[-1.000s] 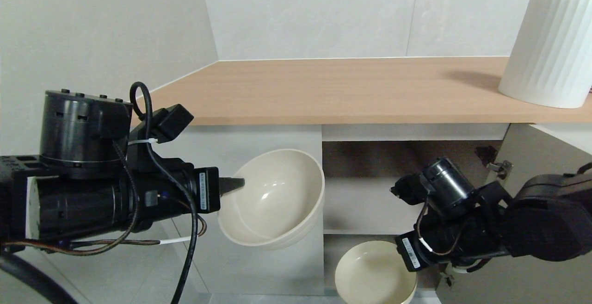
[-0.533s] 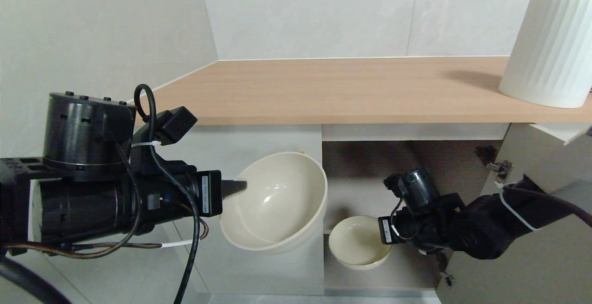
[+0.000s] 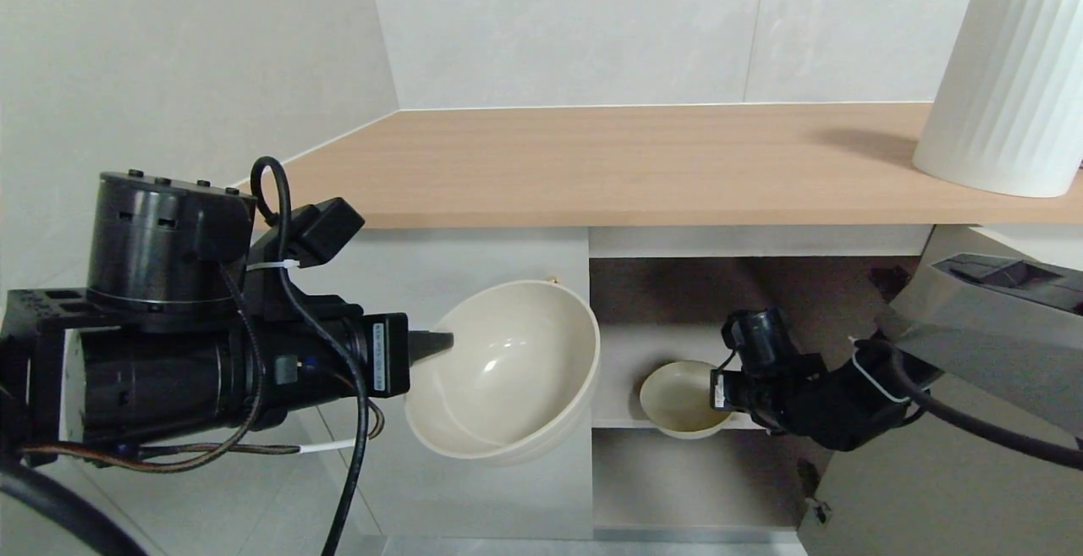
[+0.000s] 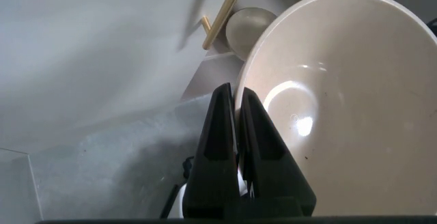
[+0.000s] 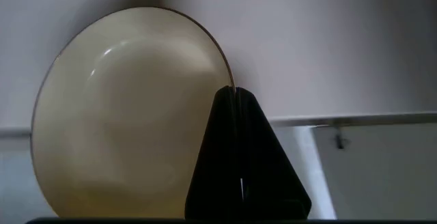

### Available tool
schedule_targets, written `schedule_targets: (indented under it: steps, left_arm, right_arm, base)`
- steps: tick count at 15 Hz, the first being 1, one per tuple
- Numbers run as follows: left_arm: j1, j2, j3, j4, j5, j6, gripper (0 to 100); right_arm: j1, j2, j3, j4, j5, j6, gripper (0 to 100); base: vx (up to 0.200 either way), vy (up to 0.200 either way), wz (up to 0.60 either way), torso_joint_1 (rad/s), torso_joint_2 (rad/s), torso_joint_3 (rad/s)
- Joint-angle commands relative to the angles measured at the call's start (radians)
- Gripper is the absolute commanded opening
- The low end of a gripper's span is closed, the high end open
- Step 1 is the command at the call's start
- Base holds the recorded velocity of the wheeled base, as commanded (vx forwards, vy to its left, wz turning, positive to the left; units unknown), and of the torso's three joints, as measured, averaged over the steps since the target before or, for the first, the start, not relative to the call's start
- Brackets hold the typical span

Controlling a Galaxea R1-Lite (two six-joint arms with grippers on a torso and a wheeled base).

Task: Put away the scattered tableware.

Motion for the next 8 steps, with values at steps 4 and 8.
schedule_targets:
  steps: [4, 8]
  left_arm:
    - [0.000, 0.007, 0.000, -0.001, 0.001, -0.001, 0]
    - [-0.003, 0.013, 0.000, -0.001, 0.001, -0.001, 0]
  right_arm:
    - [-0.047, 0.114, -0.113, 0.005, -0.040, 0.002, 0]
    - [-0.050, 0.147, -0.182, 0.022, -0.052, 0.002, 0]
  base:
    - [0.000, 0.000, 0.00, 0.000, 0.00, 0.000]
    - [0.000, 0.000, 0.00, 0.000, 0.00, 0.000]
